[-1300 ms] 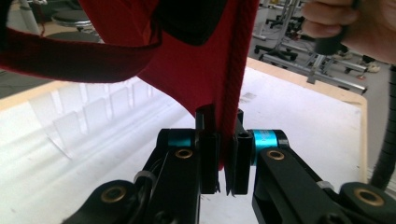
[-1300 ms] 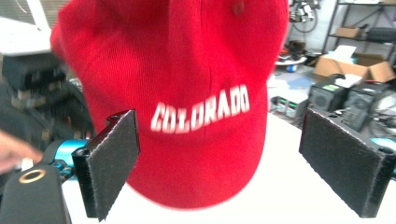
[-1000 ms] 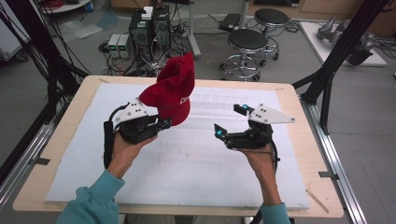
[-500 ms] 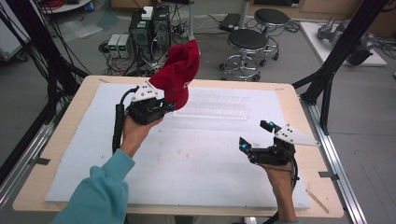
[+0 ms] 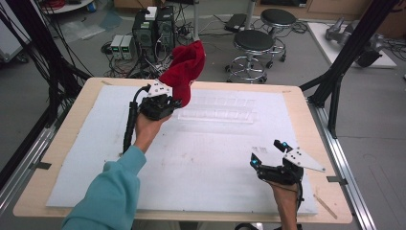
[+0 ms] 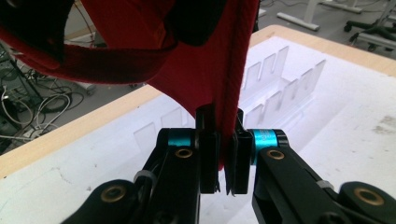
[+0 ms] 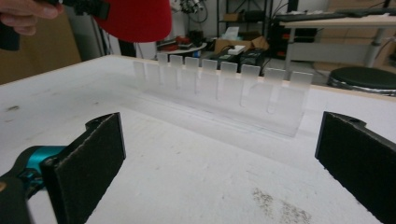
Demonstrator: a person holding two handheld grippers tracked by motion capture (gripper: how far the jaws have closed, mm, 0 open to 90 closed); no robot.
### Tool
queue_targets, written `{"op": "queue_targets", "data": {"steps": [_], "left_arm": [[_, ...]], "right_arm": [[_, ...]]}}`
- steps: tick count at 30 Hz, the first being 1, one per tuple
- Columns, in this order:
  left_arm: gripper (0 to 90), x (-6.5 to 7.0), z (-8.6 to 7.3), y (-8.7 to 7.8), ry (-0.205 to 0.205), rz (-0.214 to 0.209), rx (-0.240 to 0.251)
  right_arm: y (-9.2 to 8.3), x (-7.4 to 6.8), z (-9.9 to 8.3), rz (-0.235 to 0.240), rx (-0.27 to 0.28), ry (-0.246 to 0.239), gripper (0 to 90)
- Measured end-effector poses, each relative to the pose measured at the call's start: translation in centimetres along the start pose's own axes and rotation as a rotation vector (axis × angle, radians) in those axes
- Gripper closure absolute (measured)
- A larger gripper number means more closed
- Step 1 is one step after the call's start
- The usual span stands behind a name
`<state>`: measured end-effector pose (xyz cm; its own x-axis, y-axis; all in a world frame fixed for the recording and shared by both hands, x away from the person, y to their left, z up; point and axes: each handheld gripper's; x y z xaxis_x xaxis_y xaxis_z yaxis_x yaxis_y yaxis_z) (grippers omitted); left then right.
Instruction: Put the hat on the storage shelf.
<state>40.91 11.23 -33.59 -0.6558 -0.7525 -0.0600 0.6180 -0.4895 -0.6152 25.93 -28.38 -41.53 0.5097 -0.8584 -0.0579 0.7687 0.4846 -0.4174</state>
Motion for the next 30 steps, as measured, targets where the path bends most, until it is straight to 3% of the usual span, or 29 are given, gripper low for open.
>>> {"op": "queue_targets", "data": {"steps": [15,30], "left_arm": [[85.4,-0.5,-0.5,2.5,-0.013,0.061,-0.05],[85.4,0.0,-0.7,3.6,-0.023,0.083,-0.08]], "right_arm": [[0.5,1.0,-3.3,-0.087,0.068,0.078,0.5],[0.9,0.8,-3.4,-0.12,0.07,0.059,0.5]]}}
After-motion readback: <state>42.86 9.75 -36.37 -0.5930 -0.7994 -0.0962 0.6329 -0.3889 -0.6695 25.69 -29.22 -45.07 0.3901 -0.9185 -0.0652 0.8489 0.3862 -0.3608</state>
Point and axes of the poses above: each handheld gripper's, and its own axes: y roughly forward along the jaws, z roughly out of its top, x roughly to its right, and after that the axes turned 14 degrees about -x, right-handed
